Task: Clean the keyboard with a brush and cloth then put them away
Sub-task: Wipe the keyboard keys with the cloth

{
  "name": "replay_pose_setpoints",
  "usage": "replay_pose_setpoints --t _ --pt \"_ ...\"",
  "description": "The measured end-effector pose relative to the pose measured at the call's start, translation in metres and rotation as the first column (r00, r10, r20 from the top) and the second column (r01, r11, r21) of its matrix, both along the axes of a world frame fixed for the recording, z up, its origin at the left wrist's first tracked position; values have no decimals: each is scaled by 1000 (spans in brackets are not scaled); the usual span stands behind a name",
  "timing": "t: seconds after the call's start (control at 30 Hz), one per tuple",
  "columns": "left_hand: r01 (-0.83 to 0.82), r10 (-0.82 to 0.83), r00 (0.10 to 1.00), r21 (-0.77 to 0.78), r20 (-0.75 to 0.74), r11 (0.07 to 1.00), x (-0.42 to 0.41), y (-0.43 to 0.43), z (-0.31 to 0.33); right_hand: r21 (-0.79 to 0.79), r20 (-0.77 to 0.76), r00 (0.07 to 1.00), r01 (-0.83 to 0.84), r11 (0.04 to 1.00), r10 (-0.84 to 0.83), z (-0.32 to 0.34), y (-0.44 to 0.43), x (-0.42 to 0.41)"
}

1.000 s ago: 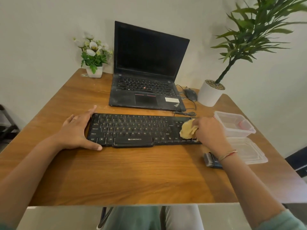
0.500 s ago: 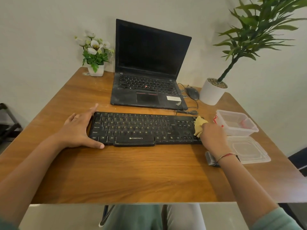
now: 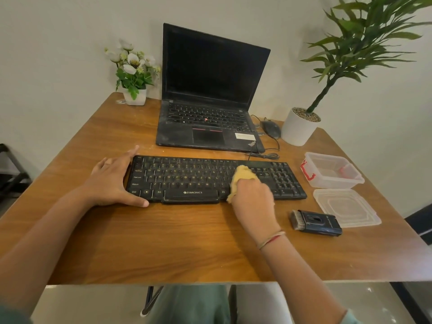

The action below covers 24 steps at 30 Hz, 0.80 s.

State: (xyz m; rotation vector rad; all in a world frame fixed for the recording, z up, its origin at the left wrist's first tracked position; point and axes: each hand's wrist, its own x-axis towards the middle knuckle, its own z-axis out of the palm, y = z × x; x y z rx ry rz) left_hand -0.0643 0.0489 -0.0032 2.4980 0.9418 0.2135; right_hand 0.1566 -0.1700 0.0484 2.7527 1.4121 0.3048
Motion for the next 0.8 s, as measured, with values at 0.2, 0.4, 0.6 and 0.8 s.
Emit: replay_pose_setpoints --t 0.2,0.4,0.6,0.8 --pt "1 -1 1000 -10 1 1000 0 -2 2 76 -320 871 -367 927 372 10 17 -73" --pt "-11 12 1000 -25 24 1000 -1 -6 6 360 -567 771 -85 929 290 43 14 -8" --pt "-9 9 1000 -39 9 999 0 -4 5 233 -156 972 208 950 -175 38 -9 118" --pt "1 0 1000 -30 12 1000 0 -2 2 89 -189 933 326 941 -306 13 5 130"
